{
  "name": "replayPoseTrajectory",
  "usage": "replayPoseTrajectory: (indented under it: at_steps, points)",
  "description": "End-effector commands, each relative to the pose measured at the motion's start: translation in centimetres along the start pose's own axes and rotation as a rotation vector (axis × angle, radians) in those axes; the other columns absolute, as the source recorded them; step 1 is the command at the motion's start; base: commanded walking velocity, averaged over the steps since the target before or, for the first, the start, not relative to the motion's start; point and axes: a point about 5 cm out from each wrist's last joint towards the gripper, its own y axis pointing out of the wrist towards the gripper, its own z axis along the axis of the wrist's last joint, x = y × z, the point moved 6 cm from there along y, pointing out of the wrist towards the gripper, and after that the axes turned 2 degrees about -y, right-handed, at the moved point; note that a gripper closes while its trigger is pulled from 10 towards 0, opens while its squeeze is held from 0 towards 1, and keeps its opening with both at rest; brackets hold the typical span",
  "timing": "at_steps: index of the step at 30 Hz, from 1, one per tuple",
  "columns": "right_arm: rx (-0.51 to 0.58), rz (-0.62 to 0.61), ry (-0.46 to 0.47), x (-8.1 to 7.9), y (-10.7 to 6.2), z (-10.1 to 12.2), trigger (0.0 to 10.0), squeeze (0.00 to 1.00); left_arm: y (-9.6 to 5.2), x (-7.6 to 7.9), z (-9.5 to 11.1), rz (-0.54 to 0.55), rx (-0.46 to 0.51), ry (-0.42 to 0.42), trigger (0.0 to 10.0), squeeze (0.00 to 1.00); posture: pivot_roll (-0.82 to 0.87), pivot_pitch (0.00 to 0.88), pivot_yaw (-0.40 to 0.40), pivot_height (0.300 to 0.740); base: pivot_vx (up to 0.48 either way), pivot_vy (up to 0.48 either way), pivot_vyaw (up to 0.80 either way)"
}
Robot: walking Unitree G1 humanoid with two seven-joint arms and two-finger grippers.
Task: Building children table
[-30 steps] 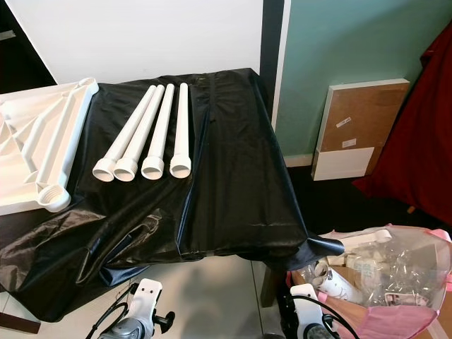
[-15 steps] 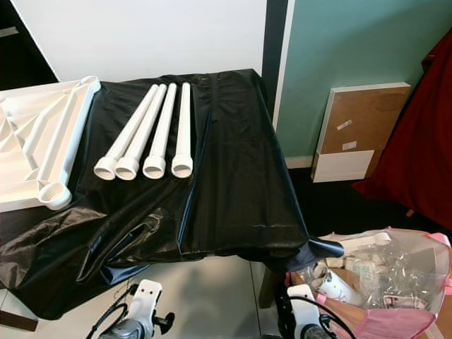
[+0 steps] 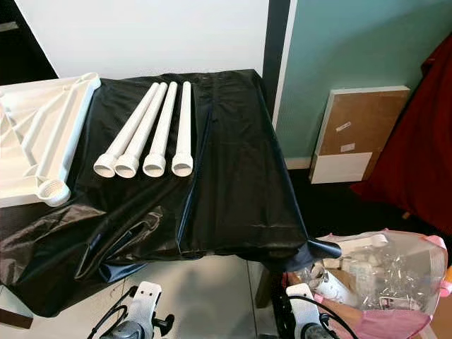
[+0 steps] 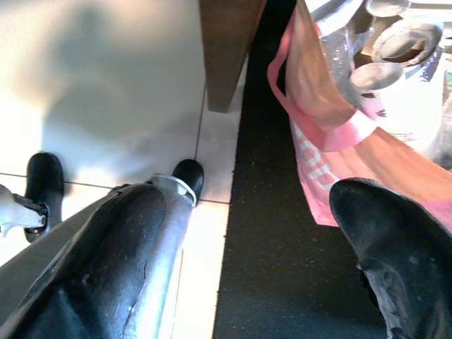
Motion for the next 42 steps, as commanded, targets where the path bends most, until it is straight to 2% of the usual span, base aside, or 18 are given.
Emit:
replayPoseTrajectory:
  at_steps: [1,12,21,31,36,42]
  points:
    - [-0.021,0.001,0.004,0.0,-0.1,-0.6,10.0,0.0,-0.2,-0.5,-1.3,0.057,-0.036,-0.003,10.0,0.0,-0.05,0.0,-0.002,0.74,0.0,0.0,0.0]
    - [-0.023,-0.012,0.016,0.2,-0.2,-0.9,10.0,0.0,-0.2,-0.4,-1.3,0.045,-0.044,0.023,10.0,0.0,-0.07,0.0,0.016,0.74,0.0,0.0,0.0]
    - [-0.028,-0.004,0.017,-0.2,-0.3,-1.4,10.0,0.0,-0.1,-0.1,-1.1,0.029,-0.041,0.022,10.0,0.0,-0.07,0.0,0.026,0.74,0.0,0.0,0.0]
    - [-0.019,0.01,0.009,-0.7,-0.3,-1.1,10.0,0.0,-0.2,-0.3,-1.0,0.01,-0.041,0.062,10.0,0.0,-0.05,0.019,0.036,0.74,0.0,0.0,0.0]
    - [-0.016,0.022,-0.023,-0.9,-0.2,-1.0,10.0,0.0,0.0,-0.5,-0.1,0.02,-0.014,0.043,10.0,0.0,-0.04,0.029,0.027,0.74,0.0,0.0,0.0]
    - [-0.011,0.021,-0.026,-0.9,-0.2,-0.8,10.0,0.0,-0.2,-0.3,-1.0,0.02,-0.03,0.022,10.0,0.0,-0.04,0.03,0.019,0.74,0.0,0.0,0.0]
